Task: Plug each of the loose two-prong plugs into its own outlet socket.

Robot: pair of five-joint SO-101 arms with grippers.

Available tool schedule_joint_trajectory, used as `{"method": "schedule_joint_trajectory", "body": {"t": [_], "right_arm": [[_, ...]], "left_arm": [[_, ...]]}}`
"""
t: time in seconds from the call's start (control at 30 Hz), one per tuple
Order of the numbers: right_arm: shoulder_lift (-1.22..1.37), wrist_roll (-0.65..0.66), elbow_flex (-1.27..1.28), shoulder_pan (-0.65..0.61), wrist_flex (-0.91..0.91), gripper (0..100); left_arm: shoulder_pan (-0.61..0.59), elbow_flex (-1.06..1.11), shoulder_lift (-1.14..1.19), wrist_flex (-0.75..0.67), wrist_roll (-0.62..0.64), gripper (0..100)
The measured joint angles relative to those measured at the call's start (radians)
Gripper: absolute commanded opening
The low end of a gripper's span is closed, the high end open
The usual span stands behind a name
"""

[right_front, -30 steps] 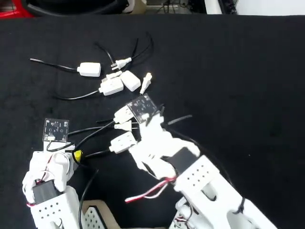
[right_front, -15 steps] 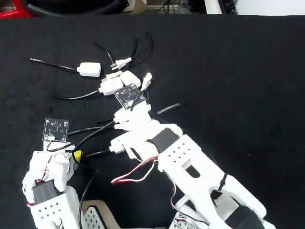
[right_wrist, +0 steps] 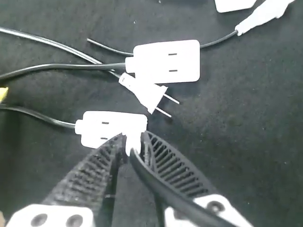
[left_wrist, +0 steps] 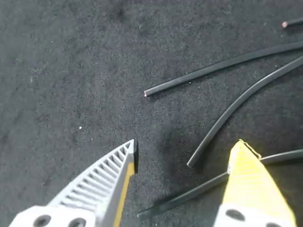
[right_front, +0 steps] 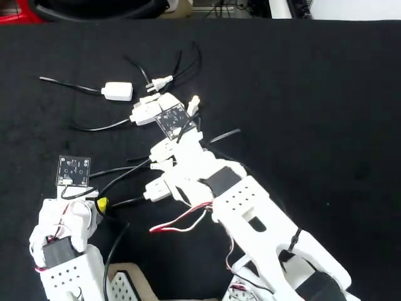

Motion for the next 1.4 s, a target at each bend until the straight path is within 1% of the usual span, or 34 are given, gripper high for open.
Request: {"method": "schedule_joint_trajectory", "body": {"t": [0.73,0.8,0.93,1.03,1.2,1.27,1.3,1.4], "right_arm": [[-0.002,0.0,0.032,0.002,-0.005,1.1],[0.005,0.0,0.032,-0.014,-0.005,1.1],[0.101,0.0,0.029,-0.048,-0.035,1.1],[0.192,0.0,-0.035,-0.049,-0.049,1.1],[0.215,0.0,-0.054,-0.049,-0.049,1.4],[0.215,0.0,-0.055,-0.049,-0.046,4.3],[0.212,0.0,-0.055,-0.049,-0.038,7.4],[0.196,0.0,-0.04,-0.054,-0.008,21.3]], "left_arm": [[0.0,0.0,0.0,0.0,0.0,31],[0.0,0.0,0.0,0.0,0.0,31],[0.0,0.0,0.0,0.0,0.0,31],[0.0,0.0,0.0,0.0,0.0,31],[0.0,0.0,0.0,0.0,0.0,31],[0.0,0.0,0.0,0.0,0.0,31],[0.0,0.0,0.0,0.0,0.0,31],[0.0,0.0,0.0,0.0,0.0,31]]}}
